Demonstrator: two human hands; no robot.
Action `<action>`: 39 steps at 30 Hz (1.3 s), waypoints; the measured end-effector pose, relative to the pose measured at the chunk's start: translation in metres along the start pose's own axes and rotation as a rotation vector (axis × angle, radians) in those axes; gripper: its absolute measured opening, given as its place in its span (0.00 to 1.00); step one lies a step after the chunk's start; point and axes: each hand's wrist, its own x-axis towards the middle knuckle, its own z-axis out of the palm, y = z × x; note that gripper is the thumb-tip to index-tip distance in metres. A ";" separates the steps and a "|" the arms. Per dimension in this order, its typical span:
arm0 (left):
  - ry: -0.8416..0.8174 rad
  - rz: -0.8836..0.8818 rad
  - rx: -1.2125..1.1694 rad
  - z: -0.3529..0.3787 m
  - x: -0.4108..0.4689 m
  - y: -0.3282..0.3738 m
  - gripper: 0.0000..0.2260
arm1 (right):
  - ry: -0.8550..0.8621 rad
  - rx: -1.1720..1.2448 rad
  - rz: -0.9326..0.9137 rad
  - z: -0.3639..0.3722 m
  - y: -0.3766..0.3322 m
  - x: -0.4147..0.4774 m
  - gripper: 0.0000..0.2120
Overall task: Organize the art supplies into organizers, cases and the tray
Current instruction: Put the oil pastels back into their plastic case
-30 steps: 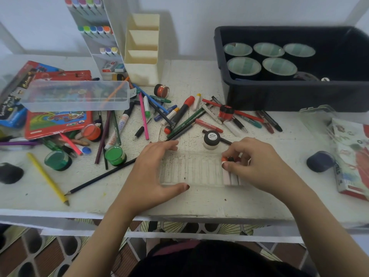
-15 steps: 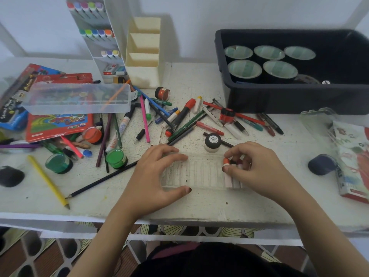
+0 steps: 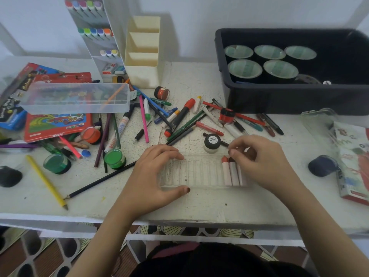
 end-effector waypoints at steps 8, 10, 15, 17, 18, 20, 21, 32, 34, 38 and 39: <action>0.012 -0.040 -0.036 0.000 -0.002 0.001 0.29 | 0.081 -0.274 0.154 0.003 0.010 0.039 0.10; 0.012 -0.035 -0.037 0.000 -0.001 0.002 0.30 | 0.070 -0.283 0.175 0.003 0.009 0.043 0.08; 0.014 -0.037 -0.035 -0.001 -0.001 0.002 0.30 | 0.145 -0.137 0.134 -0.005 0.011 0.038 0.03; 0.011 -0.039 -0.034 0.000 -0.001 0.002 0.30 | 0.224 -0.025 0.120 -0.009 0.007 0.033 0.03; 0.010 -0.038 -0.033 0.000 -0.001 0.002 0.29 | 0.255 0.046 0.118 -0.010 0.005 0.030 0.03; 0.014 -0.031 -0.026 0.000 -0.001 0.002 0.29 | 0.286 0.217 0.120 -0.013 0.000 0.025 0.02; 0.017 -0.028 -0.026 -0.001 -0.001 0.002 0.29 | 0.294 0.281 0.119 -0.015 -0.001 0.024 0.03; 0.023 -0.037 -0.036 -0.001 0.000 0.003 0.30 | 0.048 0.293 -0.203 -0.008 -0.019 -0.007 0.04; 0.023 -0.034 -0.035 -0.001 0.000 0.003 0.30 | 0.024 0.197 -0.259 -0.005 -0.016 -0.014 0.04; 0.027 -0.027 -0.039 -0.001 0.000 0.002 0.29 | 0.030 -0.061 -0.426 0.000 -0.008 -0.021 0.03; 0.028 -0.028 -0.040 -0.001 0.000 0.002 0.29 | 0.015 -0.099 -0.467 0.002 -0.005 -0.023 0.03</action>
